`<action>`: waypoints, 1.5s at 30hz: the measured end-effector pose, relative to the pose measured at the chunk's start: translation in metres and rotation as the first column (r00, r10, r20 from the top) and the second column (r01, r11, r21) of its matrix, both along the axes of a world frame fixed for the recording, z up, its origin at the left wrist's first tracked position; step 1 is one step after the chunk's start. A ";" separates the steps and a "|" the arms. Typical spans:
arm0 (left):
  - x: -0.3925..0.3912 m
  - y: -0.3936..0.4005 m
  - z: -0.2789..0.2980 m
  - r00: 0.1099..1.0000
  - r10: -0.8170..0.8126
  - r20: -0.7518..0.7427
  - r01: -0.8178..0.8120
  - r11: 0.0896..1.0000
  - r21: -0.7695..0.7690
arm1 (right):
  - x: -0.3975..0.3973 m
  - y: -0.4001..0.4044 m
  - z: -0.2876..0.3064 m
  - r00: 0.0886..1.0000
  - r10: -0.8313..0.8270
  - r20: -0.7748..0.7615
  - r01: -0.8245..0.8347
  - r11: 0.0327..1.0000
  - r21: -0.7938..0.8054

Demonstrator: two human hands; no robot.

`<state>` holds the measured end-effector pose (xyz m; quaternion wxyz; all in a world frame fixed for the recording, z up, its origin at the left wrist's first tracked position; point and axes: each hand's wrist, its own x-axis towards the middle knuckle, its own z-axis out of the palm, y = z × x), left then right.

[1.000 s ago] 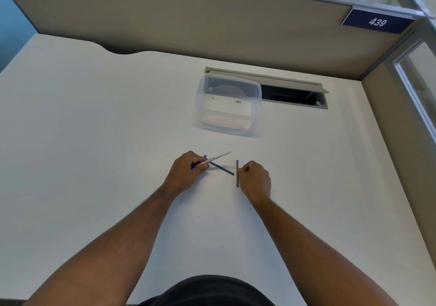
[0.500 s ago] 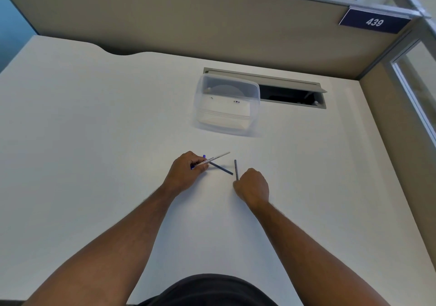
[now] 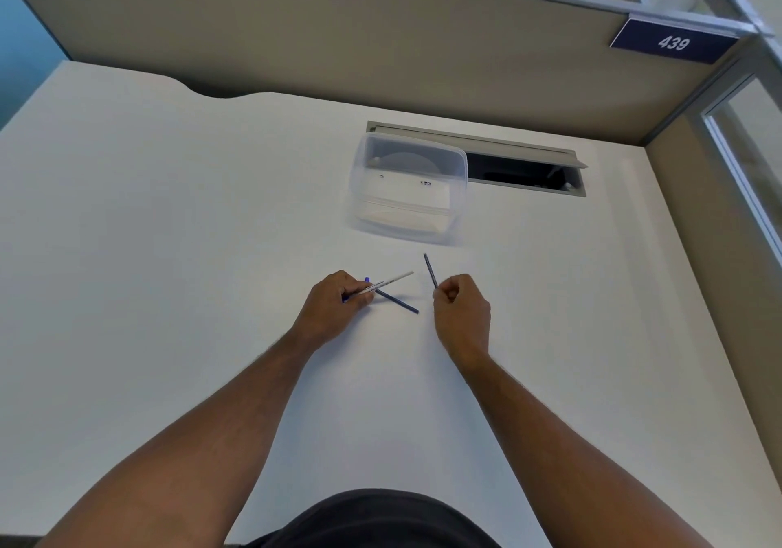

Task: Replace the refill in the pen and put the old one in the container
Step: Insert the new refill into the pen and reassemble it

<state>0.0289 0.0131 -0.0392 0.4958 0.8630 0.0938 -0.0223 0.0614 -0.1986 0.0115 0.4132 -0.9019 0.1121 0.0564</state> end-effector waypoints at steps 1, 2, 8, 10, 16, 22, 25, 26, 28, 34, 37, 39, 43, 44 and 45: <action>0.000 0.000 -0.001 1.000 0.003 0.001 -0.003 1.000 -0.014 | 0.002 0.001 0.003 0.999 -0.016 0.040 0.013 0.998 0.057; 0.000 0.001 -0.001 1.000 0.005 0.002 -0.005 1.000 -0.022 | 0.003 0.002 0.005 0.996 -0.028 0.079 0.020 0.995 0.099; -0.002 0.002 -0.001 1.000 0.024 -0.001 -0.024 0.998 -0.051 | 0.010 0.003 0.007 0.987 -0.036 0.158 0.007 0.983 0.183; -0.002 0.003 -0.002 1.000 0.024 -0.003 -0.024 0.998 -0.050 | 0.011 0.003 0.007 0.988 -0.037 0.149 0.006 0.980 0.201; -0.003 0.004 -0.002 1.000 0.015 0.020 -0.015 0.999 -0.033 | 0.013 0.003 0.007 0.986 -0.082 0.148 0.041 0.964 0.261; -0.003 0.004 -0.004 1.000 0.004 0.029 -0.004 1.000 -0.018 | 0.015 0.003 0.009 0.978 -0.118 0.170 0.068 0.960 0.273; -0.002 0.004 -0.004 1.000 0.002 0.030 -0.002 1.000 -0.011 | 0.016 0.003 0.009 0.983 -0.080 0.166 0.038 0.968 0.246; -0.002 0.005 -0.004 1.000 0.004 0.026 -0.004 1.000 -0.014 | 0.016 0.003 0.009 0.985 -0.074 0.159 0.034 0.969 0.244; -0.002 0.006 -0.004 1.000 0.008 0.019 -0.007 1.000 -0.017 | 0.017 0.001 0.008 0.988 -0.064 0.143 0.027 0.969 0.246; -0.003 0.006 -0.003 0.999 -0.008 0.040 0.007 1.000 0.026 | 0.018 -0.002 0.007 0.991 -0.035 0.127 0.002 0.967 0.254; -0.004 0.006 -0.003 0.999 -0.005 0.045 0.002 0.998 0.066 | 0.019 -0.004 0.009 0.993 -0.019 0.115 -0.011 0.967 0.255; -0.006 0.006 -0.002 0.999 0.014 0.048 -0.019 0.995 0.101 | 0.020 -0.005 0.009 0.995 0.000 0.103 -0.026 0.968 0.250; -0.012 0.007 -0.005 0.994 0.022 0.105 -0.044 0.976 0.211 | 0.018 0.001 0.009 0.996 0.035 0.076 -0.053 0.968 0.246; -0.014 0.007 -0.005 0.990 0.016 0.137 -0.049 0.968 0.246 | 0.016 0.004 0.008 0.996 0.048 0.070 -0.064 0.967 0.248; -0.017 0.007 -0.006 0.985 0.013 0.172 -0.060 0.960 0.272 | 0.014 0.007 0.007 0.996 0.062 0.064 -0.076 0.965 0.250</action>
